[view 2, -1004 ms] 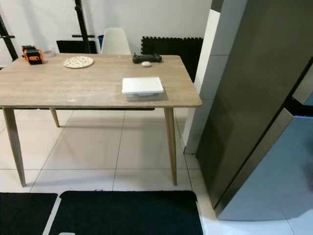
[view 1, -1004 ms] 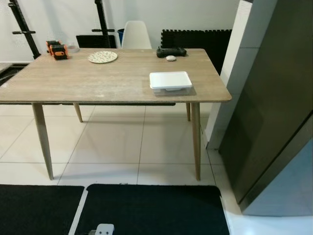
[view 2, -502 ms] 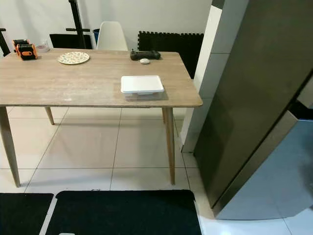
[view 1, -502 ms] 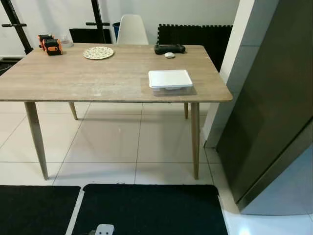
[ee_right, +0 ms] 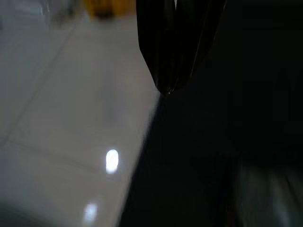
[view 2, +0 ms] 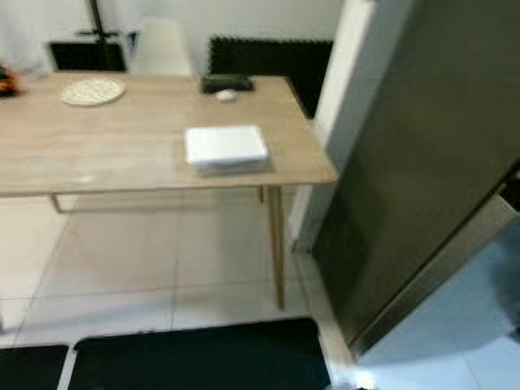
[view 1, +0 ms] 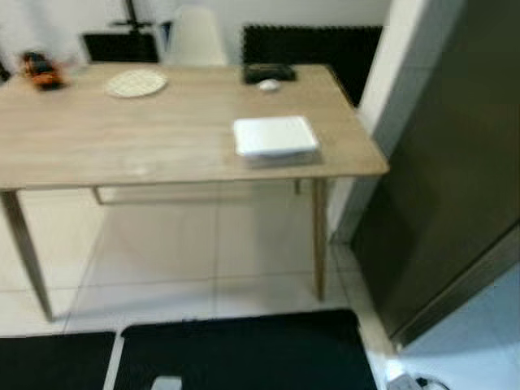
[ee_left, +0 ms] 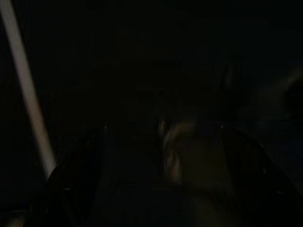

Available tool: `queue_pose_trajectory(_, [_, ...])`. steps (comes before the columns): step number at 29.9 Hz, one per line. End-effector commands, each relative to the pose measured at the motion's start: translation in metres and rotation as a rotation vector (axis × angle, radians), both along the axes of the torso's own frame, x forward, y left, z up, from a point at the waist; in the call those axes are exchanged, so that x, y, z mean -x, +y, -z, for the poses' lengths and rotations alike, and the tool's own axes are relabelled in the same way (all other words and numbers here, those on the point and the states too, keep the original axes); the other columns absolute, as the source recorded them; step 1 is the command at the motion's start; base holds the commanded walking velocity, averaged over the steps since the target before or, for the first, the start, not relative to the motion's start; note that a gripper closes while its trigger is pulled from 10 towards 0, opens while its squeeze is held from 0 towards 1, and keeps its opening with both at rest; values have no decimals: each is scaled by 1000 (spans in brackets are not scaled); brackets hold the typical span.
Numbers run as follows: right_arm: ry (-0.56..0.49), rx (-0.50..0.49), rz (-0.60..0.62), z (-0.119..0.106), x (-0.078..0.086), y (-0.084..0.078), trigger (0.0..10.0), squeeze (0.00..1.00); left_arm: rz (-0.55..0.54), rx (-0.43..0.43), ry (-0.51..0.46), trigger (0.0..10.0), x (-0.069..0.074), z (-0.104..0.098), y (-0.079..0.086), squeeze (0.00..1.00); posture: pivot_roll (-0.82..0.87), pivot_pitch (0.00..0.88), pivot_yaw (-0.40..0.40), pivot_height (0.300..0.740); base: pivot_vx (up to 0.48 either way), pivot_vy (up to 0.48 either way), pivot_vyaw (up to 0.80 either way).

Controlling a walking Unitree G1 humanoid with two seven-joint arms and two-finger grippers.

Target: Restocking fridge

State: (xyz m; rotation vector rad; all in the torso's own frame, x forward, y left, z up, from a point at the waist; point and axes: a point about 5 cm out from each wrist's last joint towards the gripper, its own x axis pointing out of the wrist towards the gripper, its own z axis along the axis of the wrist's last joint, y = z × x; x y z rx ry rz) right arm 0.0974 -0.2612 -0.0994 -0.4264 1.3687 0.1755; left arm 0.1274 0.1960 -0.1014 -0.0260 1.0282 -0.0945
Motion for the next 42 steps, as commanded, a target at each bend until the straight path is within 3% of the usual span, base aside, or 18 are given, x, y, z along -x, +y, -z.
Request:
queue_pose_trajectory(1, [-30,-19,-9,0,-9,8,10000,0,-10,-8,43,10000,14,4,5,0,-63,0,-33,740,326,0,0])
queue_pose_trajectory(24, [-31,-27,-2,0,-9,9,10000,0,-12,-10,36,10000,14,4,4,0,-66,0,-31,740,328,0,0])
queue_pose_trajectory(29, [-32,-30,-1,0,-9,9,10000,0,-1,-22,35,10000,13,4,4,0,-65,0,-32,740,0,0,0])
queue_pose_trajectory(42, [-35,-35,-1,0,-10,10,10000,0,11,-14,53,10000,17,5,3,0,-65,0,-32,740,0,-461,0])
